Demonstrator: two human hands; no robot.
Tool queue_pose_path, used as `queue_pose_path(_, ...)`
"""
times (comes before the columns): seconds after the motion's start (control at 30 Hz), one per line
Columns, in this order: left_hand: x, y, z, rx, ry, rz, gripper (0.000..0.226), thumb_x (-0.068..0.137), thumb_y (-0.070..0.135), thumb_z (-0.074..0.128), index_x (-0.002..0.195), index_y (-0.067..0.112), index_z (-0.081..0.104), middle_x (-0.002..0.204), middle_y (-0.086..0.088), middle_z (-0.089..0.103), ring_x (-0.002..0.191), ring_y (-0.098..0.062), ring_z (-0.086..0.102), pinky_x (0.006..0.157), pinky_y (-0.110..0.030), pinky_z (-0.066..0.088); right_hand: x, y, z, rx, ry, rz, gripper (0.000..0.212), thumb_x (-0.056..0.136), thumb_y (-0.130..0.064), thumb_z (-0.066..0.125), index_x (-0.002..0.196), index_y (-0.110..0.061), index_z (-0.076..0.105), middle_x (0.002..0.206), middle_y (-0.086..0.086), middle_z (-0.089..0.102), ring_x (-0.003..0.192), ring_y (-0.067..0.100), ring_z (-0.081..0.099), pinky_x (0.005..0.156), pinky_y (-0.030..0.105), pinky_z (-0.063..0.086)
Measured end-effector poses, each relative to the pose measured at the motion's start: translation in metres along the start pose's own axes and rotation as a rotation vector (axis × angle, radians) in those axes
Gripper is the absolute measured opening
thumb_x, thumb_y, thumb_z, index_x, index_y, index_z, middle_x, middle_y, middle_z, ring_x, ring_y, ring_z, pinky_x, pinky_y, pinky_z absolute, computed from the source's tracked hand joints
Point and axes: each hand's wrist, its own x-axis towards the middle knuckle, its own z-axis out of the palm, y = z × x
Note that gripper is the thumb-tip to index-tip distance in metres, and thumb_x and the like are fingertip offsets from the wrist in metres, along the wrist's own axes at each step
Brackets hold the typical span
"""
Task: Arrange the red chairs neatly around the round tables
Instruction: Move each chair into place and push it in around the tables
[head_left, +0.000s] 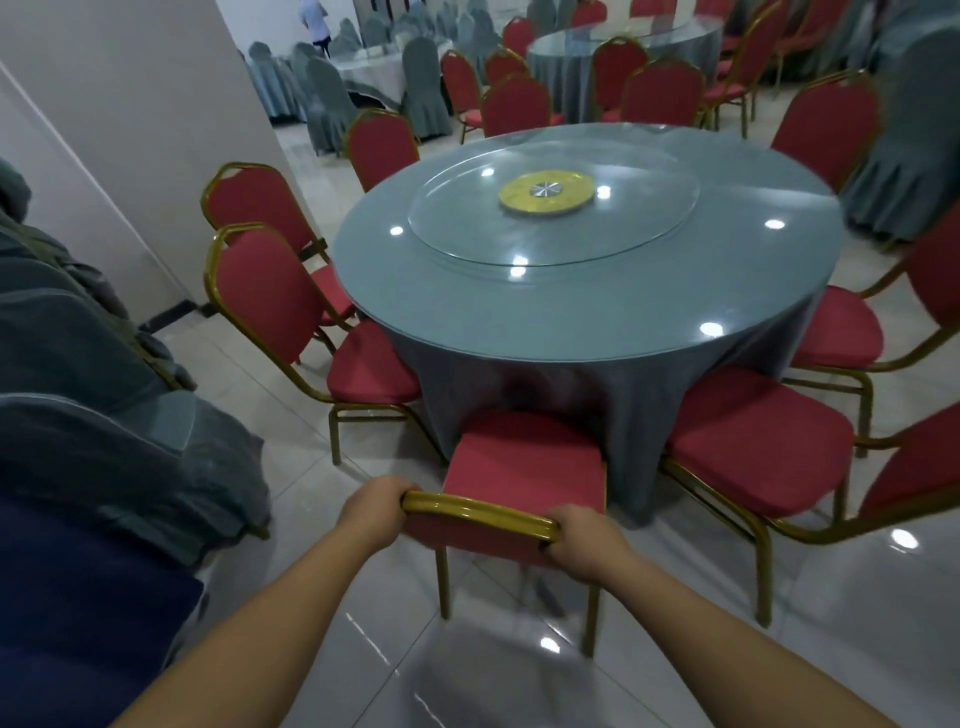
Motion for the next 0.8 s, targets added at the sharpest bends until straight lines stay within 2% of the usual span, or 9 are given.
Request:
queue_pose_path(0.13, 0.024, -0.009, -0.010, 0.054, -0.016, 0.074, 0.028, 0.091, 0.015, 0.048, 0.094, 0.033, 0.070, 0.085, 0.008, 0.066, 0.080, -0.015, 0.062, 0.076, -0.035, 0.055, 0.011, -0.014, 0.000, -0.022, 0.030, 0.077, 0.021, 0.079, -0.017, 0.057, 0.096, -0.021, 0.068, 0.102, 0.004, 0.069, 0.099, 0.029, 0.064, 0.076, 0.033, 0.047)
queue_pose_path(0.27, 0.033, -0.017, -0.011, 0.099, -0.027, 0.159, 0.026, 0.090, 0.018, 0.051, 0.090, 0.035, 0.070, 0.077, 0.012, 0.063, 0.072, -0.009, 0.060, 0.065, -0.030, 0.050, 0.008, -0.024, -0.001, -0.046, 0.024, 0.189, 0.015, 0.080, -0.012, 0.055, 0.088, -0.019, 0.064, 0.093, 0.003, 0.066, 0.095, 0.029, 0.065, 0.075, 0.033, 0.050)
queue_pose_path(0.37, 0.031, -0.020, -0.010, 0.087, -0.006, 0.194, 0.025, 0.085, 0.013, 0.054, 0.089, 0.033, 0.068, 0.081, 0.011, 0.063, 0.078, -0.015, 0.063, 0.067, -0.031, 0.053, 0.005, -0.035, -0.002, -0.111, 0.034, 0.252, 0.021, 0.081, -0.008, 0.053, 0.096, -0.012, 0.068, 0.097, 0.008, 0.069, 0.094, 0.029, 0.066, 0.078, 0.037, 0.053)
queue_pose_path(0.47, 0.026, -0.030, -0.011, 0.041, 0.021, 0.229, 0.033, 0.081, 0.010, 0.052, 0.095, 0.037, 0.066, 0.086, 0.011, 0.064, 0.084, -0.020, 0.064, 0.069, -0.031, 0.050, 0.003, -0.047, -0.001, -0.213, 0.012, 0.303, 0.022, 0.082, -0.010, 0.054, 0.099, -0.011, 0.068, 0.099, 0.010, 0.069, 0.094, 0.029, 0.066, 0.074, 0.035, 0.051)
queue_pose_path(0.53, 0.024, -0.041, -0.017, -0.123, -0.052, 0.235, 0.040, 0.081, 0.008, 0.056, 0.102, 0.039, 0.068, 0.093, 0.010, 0.066, 0.087, -0.019, 0.065, 0.073, -0.033, 0.054, -0.004, -0.050, 0.000, -0.259, -0.010, 0.316, 0.017, 0.080, -0.012, 0.055, 0.092, -0.015, 0.067, 0.096, 0.008, 0.068, 0.091, 0.028, 0.065, 0.069, 0.031, 0.046)
queue_pose_path(0.6, 0.026, -0.056, -0.026, -0.321, -0.195, 0.273, 0.048, 0.079, 0.004, 0.064, 0.113, 0.036, 0.070, 0.105, 0.007, 0.067, 0.093, -0.017, 0.065, 0.081, -0.037, 0.058, -0.010, -0.047, 0.003, -0.269, -0.038, 0.323, 0.010, 0.077, -0.016, 0.058, 0.081, -0.023, 0.064, 0.089, 0.003, 0.067, 0.085, 0.023, 0.063, 0.068, 0.030, 0.047)
queue_pose_path(0.67, 0.025, -0.070, -0.038, -0.418, -0.328, 0.350, 0.058, 0.076, 0.003, 0.072, 0.124, 0.035, 0.066, 0.114, 0.007, 0.064, 0.096, -0.013, 0.064, 0.078, -0.025, 0.058, -0.016, -0.044, 0.002, -0.295, -0.050, 0.336, 0.007, 0.076, -0.019, 0.060, 0.079, -0.025, 0.064, 0.088, -0.001, 0.068, 0.084, 0.019, 0.064, 0.073, 0.033, 0.052)
queue_pose_path(0.73, 0.020, -0.084, -0.042, -0.458, -0.421, 0.421, 0.065, 0.075, 0.007, 0.076, 0.130, 0.038, 0.060, 0.116, 0.011, 0.060, 0.094, -0.002, 0.060, 0.067, -0.008, 0.051, -0.024, -0.048, 0.001, -0.329, -0.078, 0.362, 0.009, 0.077, -0.020, 0.061, 0.082, -0.025, 0.067, 0.086, -0.003, 0.067, 0.084, 0.017, 0.064, 0.074, 0.034, 0.053)
queue_pose_path(0.8, 0.018, -0.096, -0.040, -0.518, -0.449, 0.465, 0.066, 0.076, 0.010, 0.077, 0.132, 0.039, 0.058, 0.116, 0.013, 0.059, 0.095, 0.001, 0.060, 0.069, -0.006, 0.050, -0.026, -0.061, -0.001, -0.294, -0.091, 0.372, 0.011, 0.074, -0.021, 0.062, 0.079, -0.029, 0.067, 0.081, -0.006, 0.066, 0.083, 0.016, 0.065, 0.067, 0.029, 0.051)
